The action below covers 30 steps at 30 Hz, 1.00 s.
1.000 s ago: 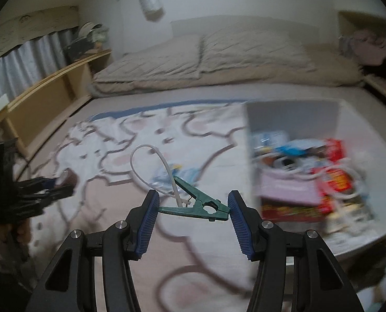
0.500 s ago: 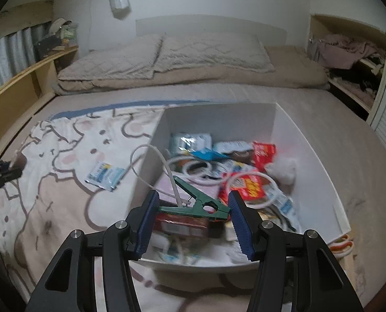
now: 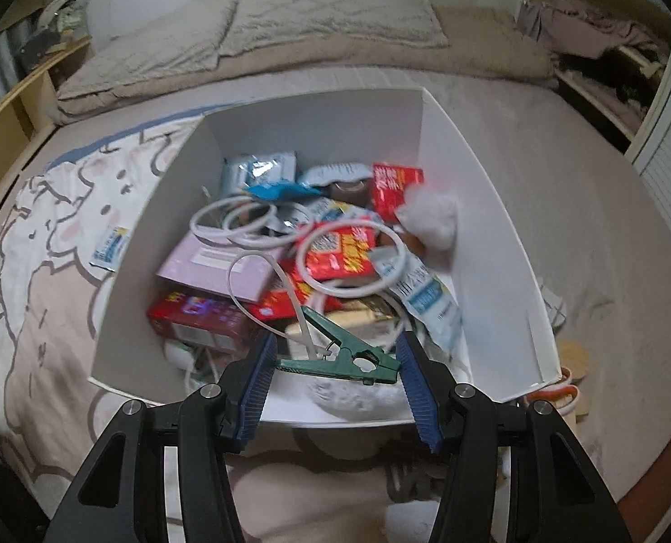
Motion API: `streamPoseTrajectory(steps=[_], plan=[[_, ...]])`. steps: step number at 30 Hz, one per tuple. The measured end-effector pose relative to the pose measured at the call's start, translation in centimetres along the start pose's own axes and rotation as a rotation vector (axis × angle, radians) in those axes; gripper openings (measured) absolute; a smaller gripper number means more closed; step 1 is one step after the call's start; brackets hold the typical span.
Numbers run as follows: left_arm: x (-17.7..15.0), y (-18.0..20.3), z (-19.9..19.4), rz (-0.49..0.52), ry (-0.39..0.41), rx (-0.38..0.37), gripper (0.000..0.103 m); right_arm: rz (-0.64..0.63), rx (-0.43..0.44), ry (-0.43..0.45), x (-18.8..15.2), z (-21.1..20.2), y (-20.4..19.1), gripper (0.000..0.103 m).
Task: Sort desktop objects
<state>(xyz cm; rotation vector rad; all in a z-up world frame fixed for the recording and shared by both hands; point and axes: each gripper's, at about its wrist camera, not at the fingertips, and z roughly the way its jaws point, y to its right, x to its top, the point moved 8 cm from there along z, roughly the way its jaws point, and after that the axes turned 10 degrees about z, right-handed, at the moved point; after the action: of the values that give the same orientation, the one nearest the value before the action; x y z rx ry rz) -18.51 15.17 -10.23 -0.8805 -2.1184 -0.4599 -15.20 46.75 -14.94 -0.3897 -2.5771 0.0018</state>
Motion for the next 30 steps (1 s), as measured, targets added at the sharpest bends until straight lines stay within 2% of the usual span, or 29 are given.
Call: streamPoseTrajectory(steps=[10,15,18,25,30], plan=[[1.9,4.0,3.6,-0.009,-0.036,-0.076,0.047,-0.055,0.03,-0.087,0.0,1.3,-0.1,0.055],[4.0,6.9,5.7,0.012,-0.024,-0.126,0.047,-0.099,0.035,-0.137,-0.3,2.2,-0.7,0.055],[5.0,8.9,6.9,0.006,-0.017,-0.173,0.047,-0.111,-0.001,-0.135,-0.3,2.4,-0.4,0.055],[6.8,12.4,8.6,-0.006,0.001,-0.25,0.047,-0.078,0.009,-0.138,-0.3,2.1,0.9,0.055],[7.2,14.3,10.3,-0.017,-0.035,-0.29,0.047,-0.096,-0.009,-0.126,-0.3,1.6,1.0,0.055]])
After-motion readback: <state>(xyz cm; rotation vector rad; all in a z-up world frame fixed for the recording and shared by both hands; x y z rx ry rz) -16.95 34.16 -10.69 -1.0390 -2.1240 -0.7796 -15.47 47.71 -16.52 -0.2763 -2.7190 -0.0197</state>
